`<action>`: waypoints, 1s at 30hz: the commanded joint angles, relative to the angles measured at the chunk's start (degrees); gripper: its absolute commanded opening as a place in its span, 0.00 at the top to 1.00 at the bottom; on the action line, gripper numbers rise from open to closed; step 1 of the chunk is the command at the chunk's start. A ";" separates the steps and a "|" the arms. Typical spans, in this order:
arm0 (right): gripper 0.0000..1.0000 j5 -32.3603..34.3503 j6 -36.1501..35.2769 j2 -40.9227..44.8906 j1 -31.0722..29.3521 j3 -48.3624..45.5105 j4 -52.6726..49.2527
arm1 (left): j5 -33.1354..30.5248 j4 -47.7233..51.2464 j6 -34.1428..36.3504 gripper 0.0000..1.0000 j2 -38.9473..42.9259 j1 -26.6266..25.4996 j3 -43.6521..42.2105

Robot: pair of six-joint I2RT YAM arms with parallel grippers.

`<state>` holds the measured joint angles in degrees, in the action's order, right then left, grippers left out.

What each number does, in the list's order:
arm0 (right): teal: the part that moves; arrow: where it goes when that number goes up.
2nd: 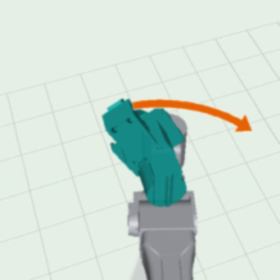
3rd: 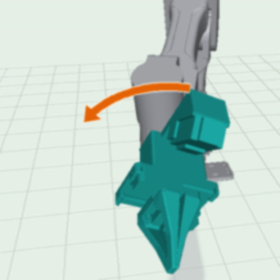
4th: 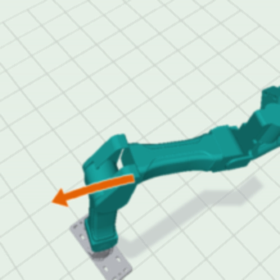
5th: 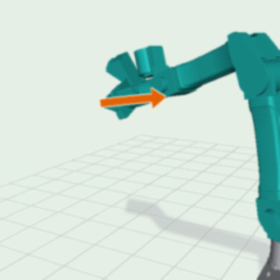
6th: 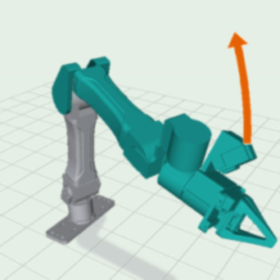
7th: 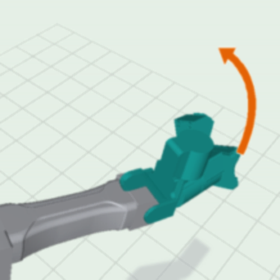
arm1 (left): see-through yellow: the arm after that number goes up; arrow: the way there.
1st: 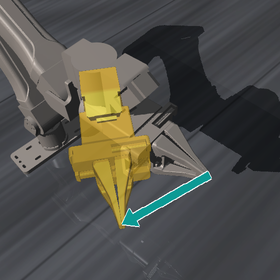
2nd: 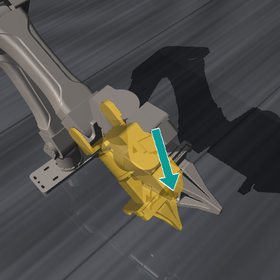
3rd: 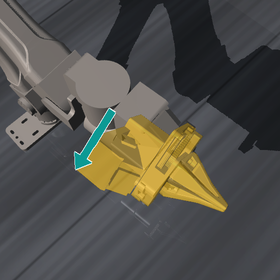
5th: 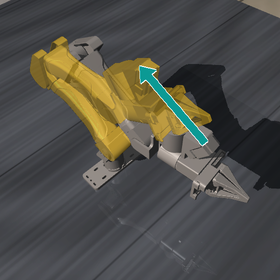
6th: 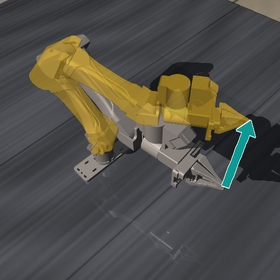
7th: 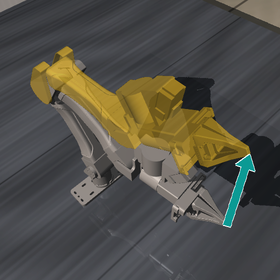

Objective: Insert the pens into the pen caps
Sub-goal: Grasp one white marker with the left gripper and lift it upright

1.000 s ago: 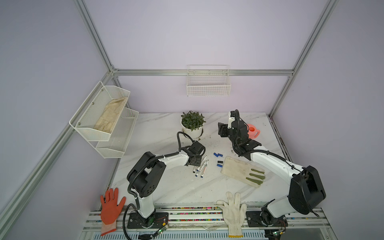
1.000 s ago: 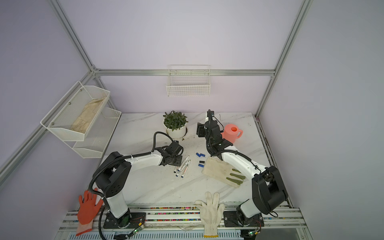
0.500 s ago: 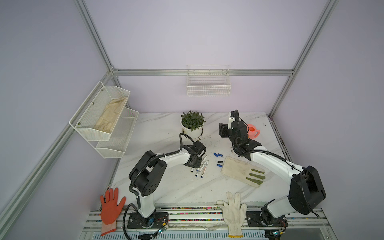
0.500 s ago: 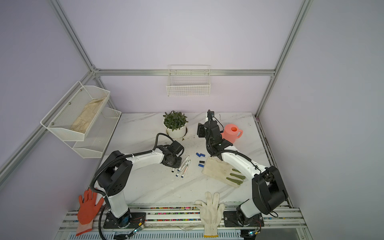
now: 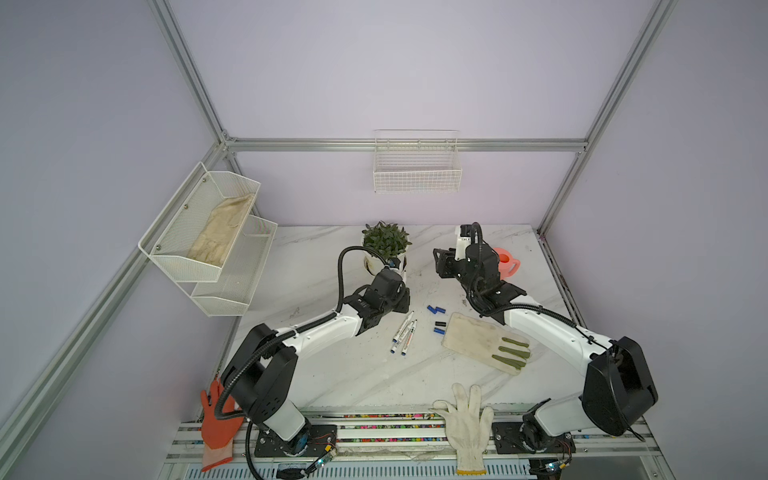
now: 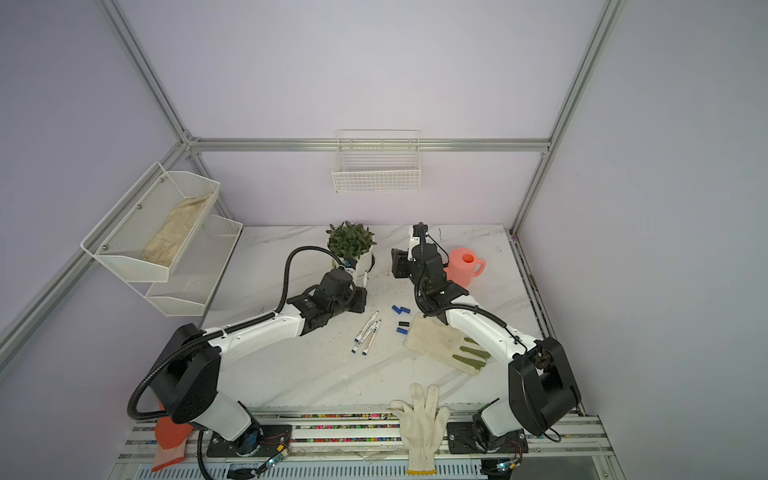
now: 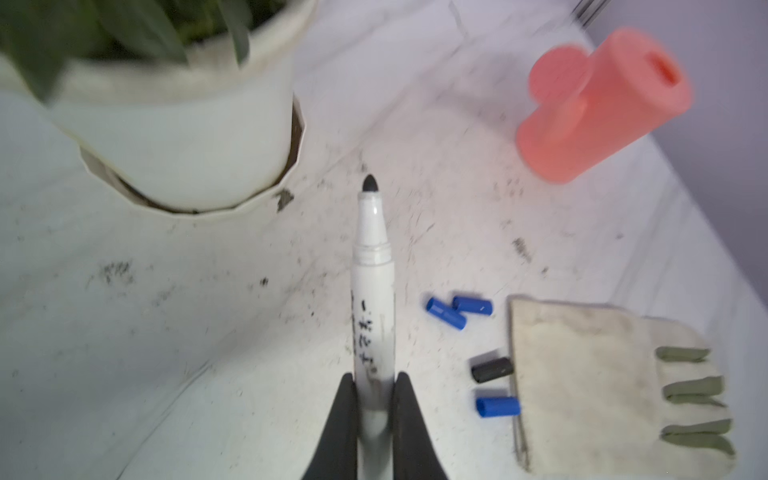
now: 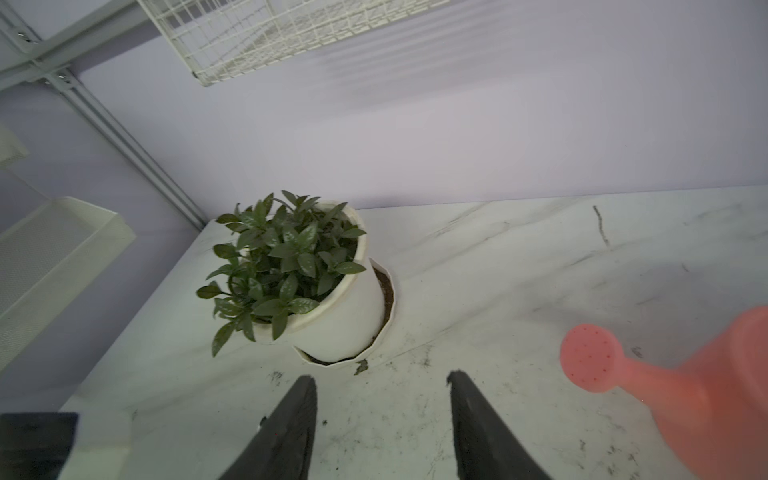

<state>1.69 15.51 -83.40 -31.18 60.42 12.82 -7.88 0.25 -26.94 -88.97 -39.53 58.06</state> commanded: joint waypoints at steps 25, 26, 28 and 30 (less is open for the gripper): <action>0.71 -21.29 6.09 -6.13 -0.11 3.45 2.21 | -4.07 -25.14 3.88 1.00 0.73 -5.47 -7.83; 0.73 -21.29 6.01 -6.00 -0.13 3.24 2.21 | -4.32 -25.12 4.05 1.00 0.77 -5.49 -7.71; 0.75 -21.47 5.69 -5.66 -0.16 2.69 2.19 | -4.79 -25.28 4.32 1.00 0.63 -5.62 -7.37; 0.77 -21.52 5.70 -5.55 -0.11 2.51 2.14 | -5.43 -25.53 4.46 1.00 0.38 -5.67 -7.01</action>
<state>-19.88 20.82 -90.21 -31.18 63.13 14.68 -11.40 -21.89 -24.18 -89.80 -44.86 52.53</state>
